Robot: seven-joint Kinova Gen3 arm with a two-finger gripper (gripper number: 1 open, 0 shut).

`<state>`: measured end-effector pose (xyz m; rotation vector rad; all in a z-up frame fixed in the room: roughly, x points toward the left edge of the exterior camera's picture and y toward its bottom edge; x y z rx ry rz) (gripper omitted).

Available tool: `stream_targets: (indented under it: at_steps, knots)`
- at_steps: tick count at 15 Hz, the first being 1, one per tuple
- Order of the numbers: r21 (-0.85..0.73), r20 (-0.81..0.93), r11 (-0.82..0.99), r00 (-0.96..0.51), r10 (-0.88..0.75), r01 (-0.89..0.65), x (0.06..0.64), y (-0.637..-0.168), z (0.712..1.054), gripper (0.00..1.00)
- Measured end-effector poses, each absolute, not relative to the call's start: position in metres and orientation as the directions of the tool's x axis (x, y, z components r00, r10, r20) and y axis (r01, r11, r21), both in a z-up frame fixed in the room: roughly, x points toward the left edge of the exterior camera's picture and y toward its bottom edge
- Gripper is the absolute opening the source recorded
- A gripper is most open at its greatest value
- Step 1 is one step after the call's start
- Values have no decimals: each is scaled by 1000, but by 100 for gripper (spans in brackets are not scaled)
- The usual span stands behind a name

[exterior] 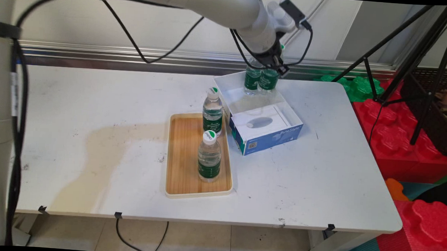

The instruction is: Place the picked object on the tray

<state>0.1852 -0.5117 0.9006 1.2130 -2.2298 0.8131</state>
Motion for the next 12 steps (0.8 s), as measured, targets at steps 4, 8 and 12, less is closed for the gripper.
stream_targets:
  at_steps: [4,8,12]
  knots:
    - [-294,667,421,-500,-553,-858,193,-483,942,0]
    - [-306,682,407,-496,-538,-861,210,-440,987,0]
    - [-316,682,408,-504,-531,-857,229,-408,1013,0]
